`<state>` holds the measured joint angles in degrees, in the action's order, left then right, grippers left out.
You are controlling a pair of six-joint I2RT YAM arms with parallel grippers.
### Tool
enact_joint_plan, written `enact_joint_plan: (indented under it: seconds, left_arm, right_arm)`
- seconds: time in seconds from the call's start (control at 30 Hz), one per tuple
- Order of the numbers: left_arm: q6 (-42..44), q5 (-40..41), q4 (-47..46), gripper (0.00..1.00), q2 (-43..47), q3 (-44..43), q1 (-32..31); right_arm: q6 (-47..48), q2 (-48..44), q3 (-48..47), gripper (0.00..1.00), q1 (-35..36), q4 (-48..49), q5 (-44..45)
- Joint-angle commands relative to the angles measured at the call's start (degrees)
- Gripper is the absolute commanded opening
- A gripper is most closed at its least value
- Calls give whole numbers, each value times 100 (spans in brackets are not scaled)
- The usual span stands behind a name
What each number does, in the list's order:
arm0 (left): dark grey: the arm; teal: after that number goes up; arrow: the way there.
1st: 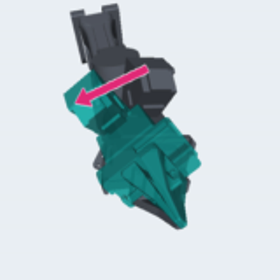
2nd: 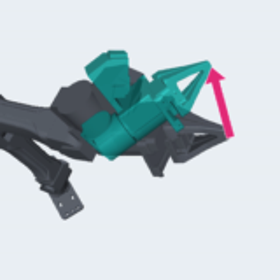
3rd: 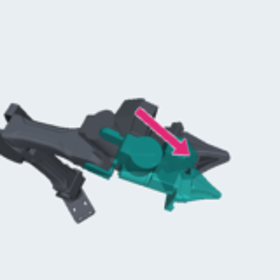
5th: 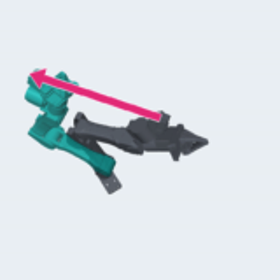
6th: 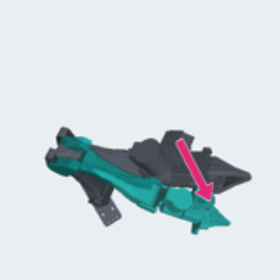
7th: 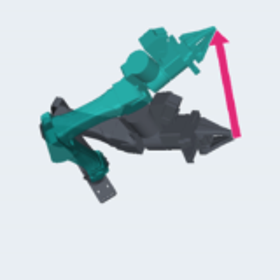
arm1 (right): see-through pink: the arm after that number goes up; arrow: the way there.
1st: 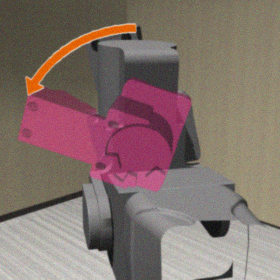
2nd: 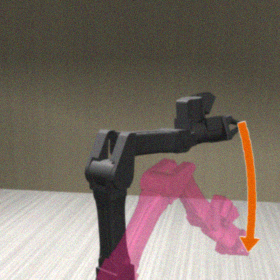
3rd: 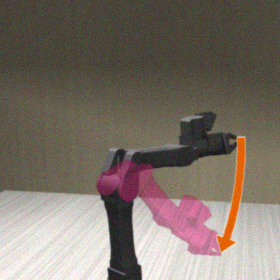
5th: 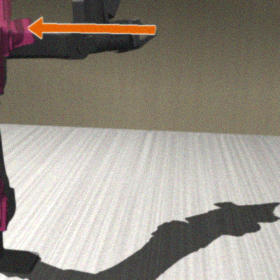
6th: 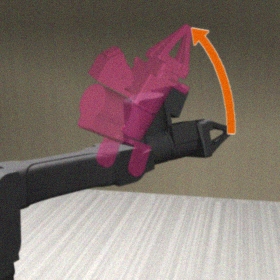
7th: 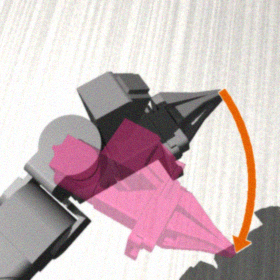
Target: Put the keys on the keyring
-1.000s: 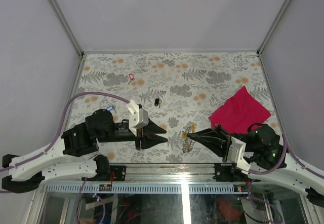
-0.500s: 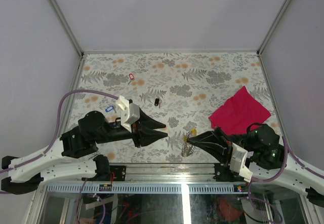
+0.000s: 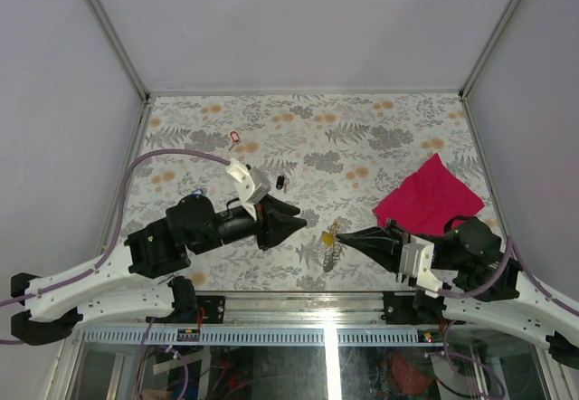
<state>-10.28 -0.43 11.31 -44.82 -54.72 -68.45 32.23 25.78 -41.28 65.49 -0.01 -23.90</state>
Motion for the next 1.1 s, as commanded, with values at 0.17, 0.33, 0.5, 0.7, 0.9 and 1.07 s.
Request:
enact_joint_plan:
  seconds: [0.17,0.33,0.5,0.7,0.9,1.07]
  left_arm:
    - [-750,-238,215,28,-555,208,1673]
    - [-864,-369,426,29,-1009,241,2571]
    - [-722,-300,435,32,-1558,244,3121]
    - [-319,-295,209,33,-2645,-135,3390]
    - [17,-506,214,33,-3898,-736,3617]
    - [148,-522,360,31,-4832,-1263,3687]
  right_arm:
    - [-1580,283,-605,1,25,-1122,1794]
    - [-2243,879,-1082,0,27,-2052,2141]
    - [-2950,1248,-1322,0,25,-2521,2487]
    - [-3508,1797,-1584,0,25,-3300,3061]
    - [-3865,2148,-1446,0,25,-3576,2887]
    - [-4015,2002,-1137,0,29,-3318,2393]
